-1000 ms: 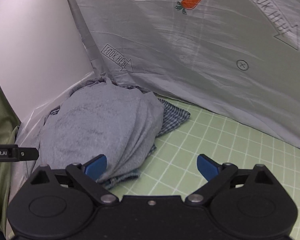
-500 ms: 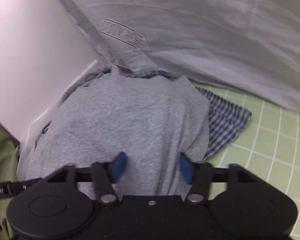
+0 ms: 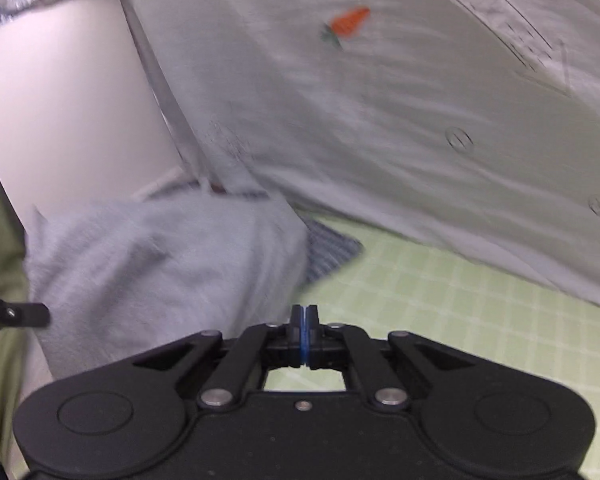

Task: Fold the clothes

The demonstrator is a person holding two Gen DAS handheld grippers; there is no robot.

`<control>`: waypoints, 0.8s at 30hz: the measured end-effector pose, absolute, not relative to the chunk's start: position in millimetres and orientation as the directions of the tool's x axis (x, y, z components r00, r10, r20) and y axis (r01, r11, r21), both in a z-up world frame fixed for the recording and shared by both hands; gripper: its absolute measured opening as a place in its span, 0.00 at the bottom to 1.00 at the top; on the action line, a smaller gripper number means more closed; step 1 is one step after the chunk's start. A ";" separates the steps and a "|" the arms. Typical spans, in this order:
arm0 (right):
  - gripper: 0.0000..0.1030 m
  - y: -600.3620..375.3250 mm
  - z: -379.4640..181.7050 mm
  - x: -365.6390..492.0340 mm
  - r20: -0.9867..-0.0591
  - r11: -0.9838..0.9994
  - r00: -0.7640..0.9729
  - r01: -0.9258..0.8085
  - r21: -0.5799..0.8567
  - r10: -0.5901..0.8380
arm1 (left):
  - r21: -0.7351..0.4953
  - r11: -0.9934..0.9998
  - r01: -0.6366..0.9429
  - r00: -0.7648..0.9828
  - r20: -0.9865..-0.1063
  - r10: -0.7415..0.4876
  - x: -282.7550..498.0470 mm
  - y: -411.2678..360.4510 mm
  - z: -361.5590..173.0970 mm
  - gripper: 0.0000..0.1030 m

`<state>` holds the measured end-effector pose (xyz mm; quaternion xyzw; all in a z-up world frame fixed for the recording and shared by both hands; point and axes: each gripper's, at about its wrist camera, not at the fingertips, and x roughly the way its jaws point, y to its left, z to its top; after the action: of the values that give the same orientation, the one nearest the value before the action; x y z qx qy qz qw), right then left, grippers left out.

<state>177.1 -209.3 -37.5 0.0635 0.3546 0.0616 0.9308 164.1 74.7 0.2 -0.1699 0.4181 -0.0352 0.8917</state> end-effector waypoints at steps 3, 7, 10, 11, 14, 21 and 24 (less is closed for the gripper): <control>0.15 -216.4 -49.2 170.1 -0.691 0.980 0.704 -0.037 0.196 0.164 | -0.351 0.927 -0.132 0.635 -0.748 -0.193 163.7 79.8 -10.2 0.09; 0.42 -214.5 -63.4 167.1 -0.719 0.980 0.676 -0.022 0.199 0.161 | -0.313 0.932 -0.182 0.648 -0.751 -0.126 174.2 90.8 -16.1 0.56; 0.48 -214.3 -76.5 170.5 -0.746 0.980 0.648 0.001 0.200 0.152 | -0.271 0.927 -0.258 0.639 -0.768 -0.047 194.3 103.6 -23.1 0.73; 0.53 -214.8 -80.5 171.2 -0.753 0.980 0.641 0.008 0.199 0.147 | -0.269 0.921 -0.281 0.632 -0.774 -0.033 202.0 108.9 -26.9 0.76; 0.57 -218.8 -92.9 173.6 -0.773 0.979 0.619 0.035 0.202 0.137 | -0.273 0.900 -0.340 0.599 -0.801 -0.017 226.4 124.5 -41.4 0.81; 0.57 -236.6 -113.4 170.4 -0.811 0.964 0.573 0.127 0.235 0.122 | -0.337 0.887 -0.315 0.588 -0.803 -0.096 245.8 127.5 -51.8 0.18; 0.57 -242.3 -112.8 161.5 -0.809 0.960 0.577 0.147 0.237 0.111 | -0.309 0.927 -0.212 0.616 -0.778 -0.119 232.7 109.1 -36.8 0.06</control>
<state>161.5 -242.3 -112.8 0.1405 0.4597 -0.0104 0.8768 232.7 109.1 -36.8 -0.1892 0.4371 0.0265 0.8789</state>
